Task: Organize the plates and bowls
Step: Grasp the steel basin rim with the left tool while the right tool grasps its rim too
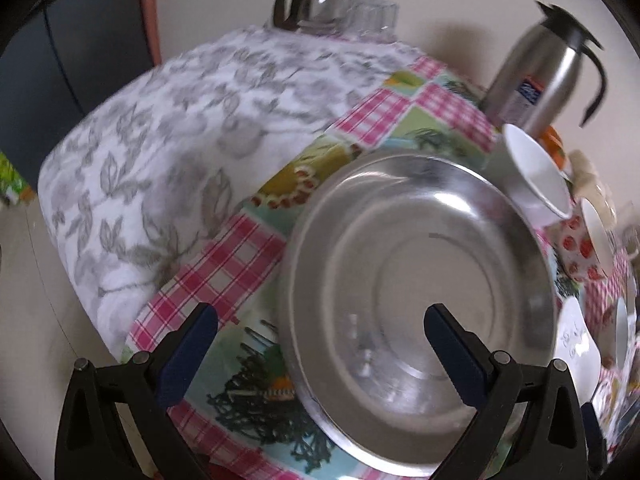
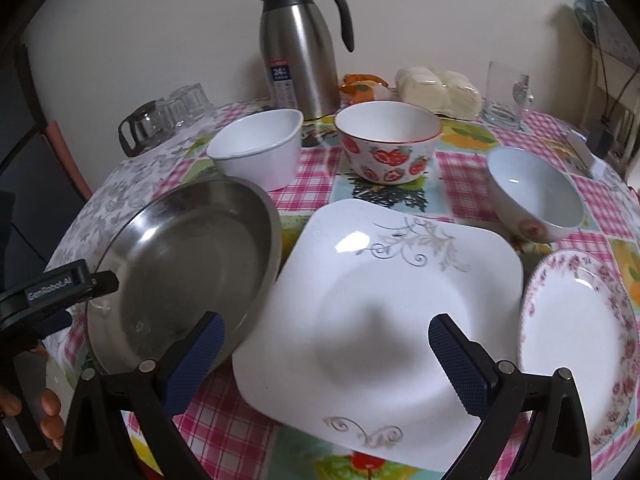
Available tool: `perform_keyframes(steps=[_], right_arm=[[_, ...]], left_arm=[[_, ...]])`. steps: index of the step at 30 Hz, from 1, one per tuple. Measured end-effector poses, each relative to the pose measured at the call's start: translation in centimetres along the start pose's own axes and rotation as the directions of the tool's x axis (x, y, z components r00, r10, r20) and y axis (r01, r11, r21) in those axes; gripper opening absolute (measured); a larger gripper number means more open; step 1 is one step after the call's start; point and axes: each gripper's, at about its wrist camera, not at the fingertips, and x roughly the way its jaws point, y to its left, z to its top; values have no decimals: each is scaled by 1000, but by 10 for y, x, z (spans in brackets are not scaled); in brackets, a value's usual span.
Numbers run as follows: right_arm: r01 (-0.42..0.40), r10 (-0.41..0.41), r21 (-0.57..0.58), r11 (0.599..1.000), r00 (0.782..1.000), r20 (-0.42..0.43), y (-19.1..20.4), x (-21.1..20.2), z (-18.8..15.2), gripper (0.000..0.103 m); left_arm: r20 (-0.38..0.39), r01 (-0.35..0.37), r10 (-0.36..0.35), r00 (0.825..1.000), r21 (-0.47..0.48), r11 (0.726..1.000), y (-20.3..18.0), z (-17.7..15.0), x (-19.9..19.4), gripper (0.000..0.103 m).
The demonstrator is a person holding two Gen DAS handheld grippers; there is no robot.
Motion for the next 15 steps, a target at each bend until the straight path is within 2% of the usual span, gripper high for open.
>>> perform_keyframes(steps=[1,4,7,12,13,15], right_arm=[[-3,3,-1,1000,1000,-4,1,2,0,103],[-2,2,-7,1000,1000,-7,4,8,1,100],[-13,13,-6,1000,1000,2,6,10,4,97],[-33,33,-25,999,999,25,13,13,10,89],[-39,40,-28,999,999,28,15,14,11,87],[-48,49,-34,998,998,29,19,15,12,86]], left_arm=[[-11,0,0,1000,-13,1000,3,0,4,100],[-48,-3,1,999,-43,999,10,2,16,79],[-28,-9,8,1000,-52,999,13,5,16,72],[-15,2,-3,1000,-61,998,19,9,15,38],[-17,10,-11,1000,-67,998,20,10,16,29],[-20,30,-32,999,-83,996,23,9,16,25]])
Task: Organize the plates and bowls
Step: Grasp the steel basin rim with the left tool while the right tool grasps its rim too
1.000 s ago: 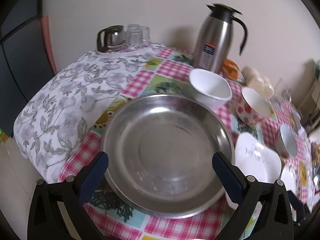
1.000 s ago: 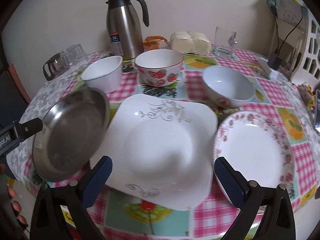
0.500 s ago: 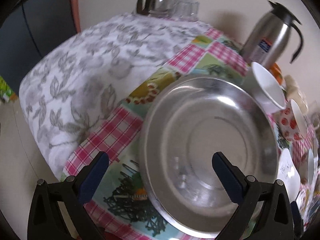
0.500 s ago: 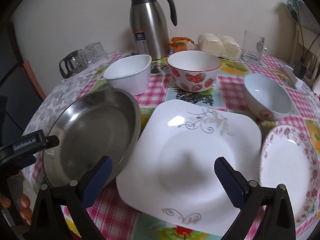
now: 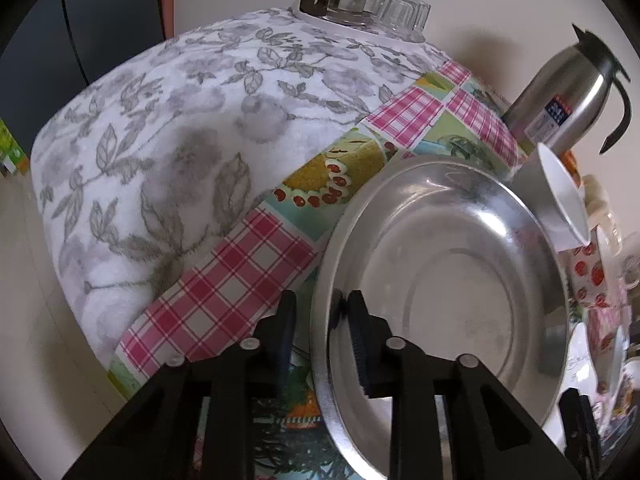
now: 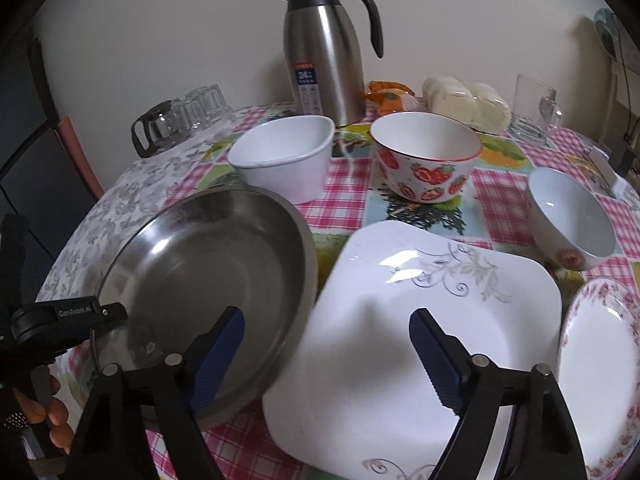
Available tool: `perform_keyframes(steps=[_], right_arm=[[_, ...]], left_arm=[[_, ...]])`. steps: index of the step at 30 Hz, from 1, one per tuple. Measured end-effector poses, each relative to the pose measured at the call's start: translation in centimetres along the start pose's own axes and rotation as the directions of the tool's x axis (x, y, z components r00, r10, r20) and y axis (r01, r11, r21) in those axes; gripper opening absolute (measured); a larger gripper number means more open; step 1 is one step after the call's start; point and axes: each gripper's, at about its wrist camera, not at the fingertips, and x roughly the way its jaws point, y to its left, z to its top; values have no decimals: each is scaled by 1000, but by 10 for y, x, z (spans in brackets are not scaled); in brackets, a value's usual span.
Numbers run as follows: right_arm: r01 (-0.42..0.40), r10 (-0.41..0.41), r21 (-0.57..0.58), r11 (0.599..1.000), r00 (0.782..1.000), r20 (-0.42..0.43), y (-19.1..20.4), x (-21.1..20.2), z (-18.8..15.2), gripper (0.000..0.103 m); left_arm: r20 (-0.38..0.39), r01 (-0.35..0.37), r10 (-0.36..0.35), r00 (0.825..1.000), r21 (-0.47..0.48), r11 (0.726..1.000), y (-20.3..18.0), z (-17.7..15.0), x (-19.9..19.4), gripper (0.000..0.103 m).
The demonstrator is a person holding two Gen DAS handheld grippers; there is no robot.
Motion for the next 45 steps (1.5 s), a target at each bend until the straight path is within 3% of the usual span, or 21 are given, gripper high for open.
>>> perform_keyframes(steps=[2,10,16,21,28,34,45], right_arm=[[-8,8,-4,1000,1000,2,4,2,0,86],[-61,62,-35,997,998,19,22,2,2,85],[-99,100,-64,993,995,7,43,5,0,78],[-110,108,-76,991,994,-29,54,15,-4,54],[-107,100,-69,992,991,-87,58,31,-12,29],[-125,115,-94,988,988,-101,64,34,-17,22],[-118,110,-124,985,992,-69,68,20,-13,22]], left_arm=[[-6,-7,7,1000,5,1000,2,-2,-2,21],[-16,-66,66,998,-55,996,22,0,-6,21],[-20,-78,77,997,-106,991,37,2,-7,22],[-20,-79,77,997,-108,991,39,3,-7,23],[-12,-87,86,996,-123,989,45,4,-8,24],[-5,-97,97,995,-116,989,45,2,-8,26],[52,-86,90,995,-89,992,35,2,-18,23]])
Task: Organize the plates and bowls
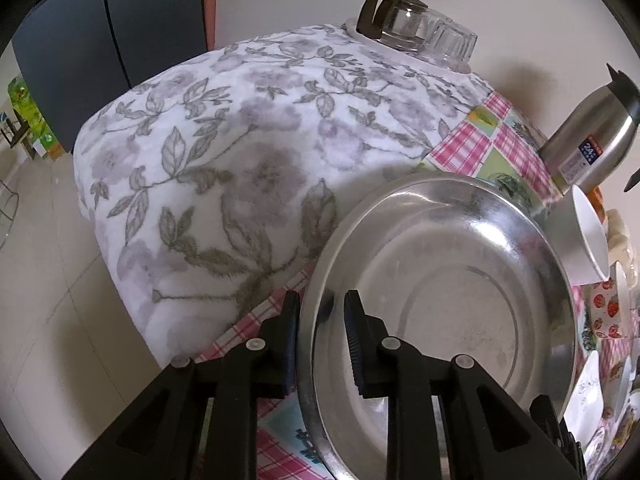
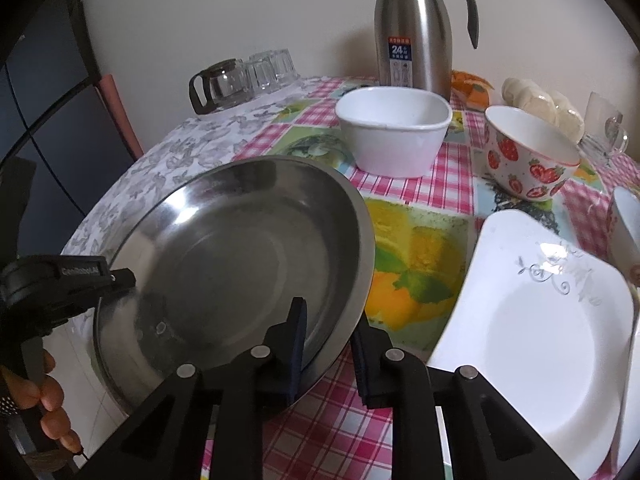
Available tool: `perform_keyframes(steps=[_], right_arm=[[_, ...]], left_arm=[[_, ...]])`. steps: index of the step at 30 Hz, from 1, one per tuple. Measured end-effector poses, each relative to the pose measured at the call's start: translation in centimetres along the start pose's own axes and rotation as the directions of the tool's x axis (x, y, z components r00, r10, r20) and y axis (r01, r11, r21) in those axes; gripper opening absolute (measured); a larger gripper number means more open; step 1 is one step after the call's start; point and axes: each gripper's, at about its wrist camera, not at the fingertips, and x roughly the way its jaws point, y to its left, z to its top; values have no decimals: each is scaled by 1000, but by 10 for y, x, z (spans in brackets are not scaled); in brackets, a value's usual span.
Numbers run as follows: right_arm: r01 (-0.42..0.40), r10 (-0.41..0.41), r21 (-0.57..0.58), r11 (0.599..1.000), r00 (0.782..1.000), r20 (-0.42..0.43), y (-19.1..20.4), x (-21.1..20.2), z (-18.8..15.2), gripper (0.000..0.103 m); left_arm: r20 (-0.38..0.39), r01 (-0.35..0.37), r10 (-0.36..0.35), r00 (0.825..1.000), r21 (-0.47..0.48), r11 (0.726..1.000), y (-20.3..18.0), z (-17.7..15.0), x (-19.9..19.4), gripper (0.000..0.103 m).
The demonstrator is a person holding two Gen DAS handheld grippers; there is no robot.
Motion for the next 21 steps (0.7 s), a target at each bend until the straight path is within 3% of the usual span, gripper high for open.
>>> perform_keyframes(steps=[21], right_arm=[[28,-28,-2,1000,995,95,-24,-51,8,23]], left_arm=[[115,81,-93,989,105,991,-39,-13,-39,23]])
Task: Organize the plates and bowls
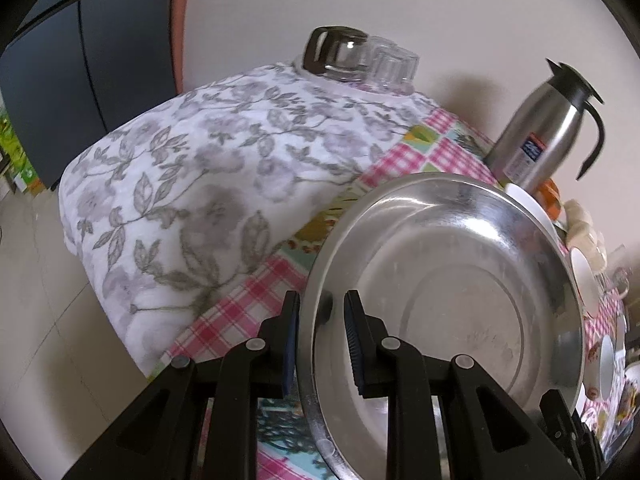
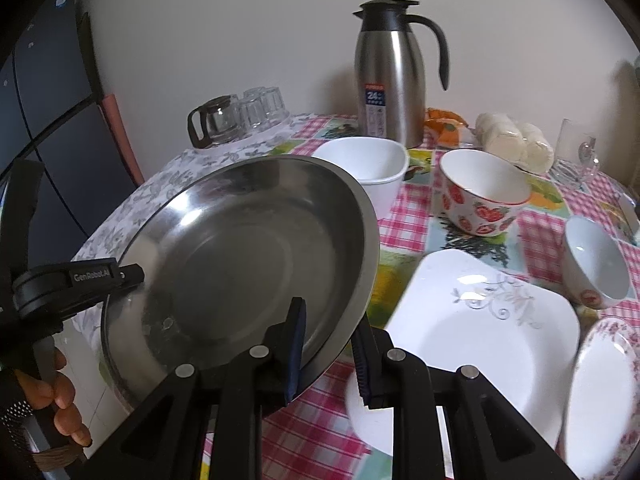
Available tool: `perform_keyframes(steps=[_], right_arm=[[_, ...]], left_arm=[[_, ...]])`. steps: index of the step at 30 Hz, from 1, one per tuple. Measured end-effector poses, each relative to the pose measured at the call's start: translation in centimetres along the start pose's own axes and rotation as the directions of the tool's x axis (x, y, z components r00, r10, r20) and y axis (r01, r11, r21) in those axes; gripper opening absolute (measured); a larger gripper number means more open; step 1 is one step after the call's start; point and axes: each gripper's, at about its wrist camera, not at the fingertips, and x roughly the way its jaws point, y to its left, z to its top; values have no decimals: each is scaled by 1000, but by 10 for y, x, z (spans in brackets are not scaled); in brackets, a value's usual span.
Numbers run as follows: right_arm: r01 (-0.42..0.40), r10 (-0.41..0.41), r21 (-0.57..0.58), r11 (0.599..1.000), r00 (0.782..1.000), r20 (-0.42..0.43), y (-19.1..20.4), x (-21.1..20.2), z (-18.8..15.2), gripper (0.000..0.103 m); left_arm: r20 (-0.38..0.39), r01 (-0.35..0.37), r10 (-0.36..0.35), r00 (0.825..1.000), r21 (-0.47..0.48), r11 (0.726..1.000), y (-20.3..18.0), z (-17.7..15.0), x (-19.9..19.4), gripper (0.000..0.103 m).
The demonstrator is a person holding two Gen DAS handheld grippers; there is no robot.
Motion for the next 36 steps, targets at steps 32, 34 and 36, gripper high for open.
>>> perform_keyframes(steps=[32,34,36], right_arm=[[124,-120,96,988,992,-48,-112,-49,-20,25],[132,-126,112,985,990,-56,-119,-51,-23,25],[140,-133,128,982,989,-61,-127,-52,-25,25]], left_arm=[[-85,123,-106,991,233,965,-116,-57,-15,23],[-94,130,-109,989,252,959,-122,-61,-15,23],[-106,137,-111,988,284,949,-131,-67,-14,23]])
